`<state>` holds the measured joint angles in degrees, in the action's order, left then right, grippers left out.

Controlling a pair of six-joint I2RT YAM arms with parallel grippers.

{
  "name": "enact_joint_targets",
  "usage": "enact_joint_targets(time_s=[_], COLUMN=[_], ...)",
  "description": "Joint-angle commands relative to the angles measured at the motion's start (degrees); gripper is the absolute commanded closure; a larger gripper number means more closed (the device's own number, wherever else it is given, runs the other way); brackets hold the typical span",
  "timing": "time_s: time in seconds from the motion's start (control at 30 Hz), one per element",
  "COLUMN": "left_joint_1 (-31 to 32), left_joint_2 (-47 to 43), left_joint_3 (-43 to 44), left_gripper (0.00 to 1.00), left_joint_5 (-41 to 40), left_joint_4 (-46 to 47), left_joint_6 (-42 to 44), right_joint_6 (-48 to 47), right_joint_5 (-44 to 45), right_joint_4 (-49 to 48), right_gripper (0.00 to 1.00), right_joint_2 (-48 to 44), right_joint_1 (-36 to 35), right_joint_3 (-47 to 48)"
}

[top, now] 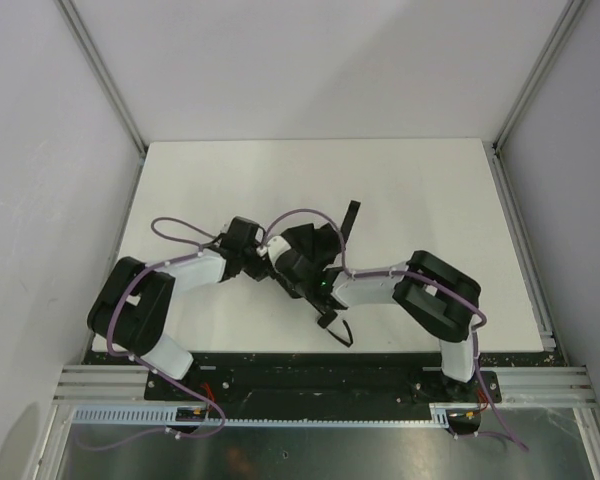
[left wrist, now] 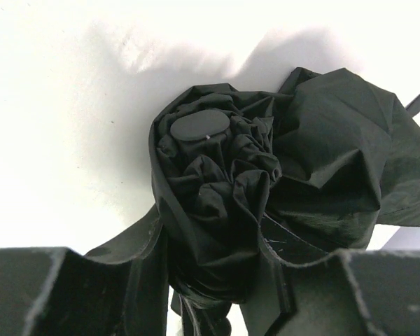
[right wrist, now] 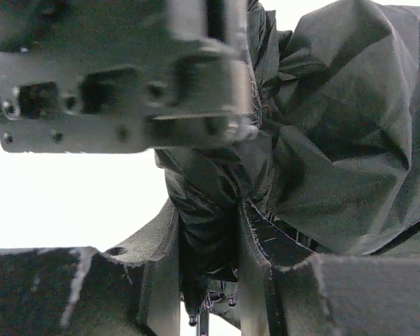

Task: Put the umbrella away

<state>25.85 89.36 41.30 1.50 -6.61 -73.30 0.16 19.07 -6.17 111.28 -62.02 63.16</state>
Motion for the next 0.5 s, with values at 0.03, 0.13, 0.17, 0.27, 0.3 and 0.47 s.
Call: enact_joint_targets(time_s=[0.03, 0.13, 0.17, 0.27, 0.3, 0.47], left_joint_1=[0.88, 0.11, -0.26, -1.58, -1.98, -4.18], left_joint_2=[-0.39, -1.47, -2.0, -3.93, -4.81, -11.85], left_joint_3=[3.37, 4.99, 5.14, 5.13, 4.9, 0.81], left_gripper=[0.54, 0.37, 0.29, 0.09, 0.05, 0.01], left_joint_5=[-0.42, -0.67, -0.56, 1.25, 2.07, 3.56], left_joint_4=[-6.45, -6.45, -6.42, -6.32, -6.4, -6.4], left_joint_6=[6.27, 8.57, 8.81, 9.15, 9.23, 8.08], right_joint_6=[17.62, 22.18, 23.71, 28.87, 31.1, 39.33], right_joint_5=[-28.61, -36.71, -39.14, -45.33, -47.27, -53.97], right_joint_4=[-3.19, -9.35, -11.3, -17.88, -20.62, -31.47], right_gripper=[1.0, 1.0, 1.0, 1.0, 1.0, 1.0], right_joint_2=[6.81, 7.73, 8.12, 10.34, 11.4, 15.41], right_joint_1=[6.88, 10.2, 11.15, 13.26, 14.04, 17.48], right_joint_3=[-10.91, -14.36, -15.29, -17.94, -18.93, -21.79])
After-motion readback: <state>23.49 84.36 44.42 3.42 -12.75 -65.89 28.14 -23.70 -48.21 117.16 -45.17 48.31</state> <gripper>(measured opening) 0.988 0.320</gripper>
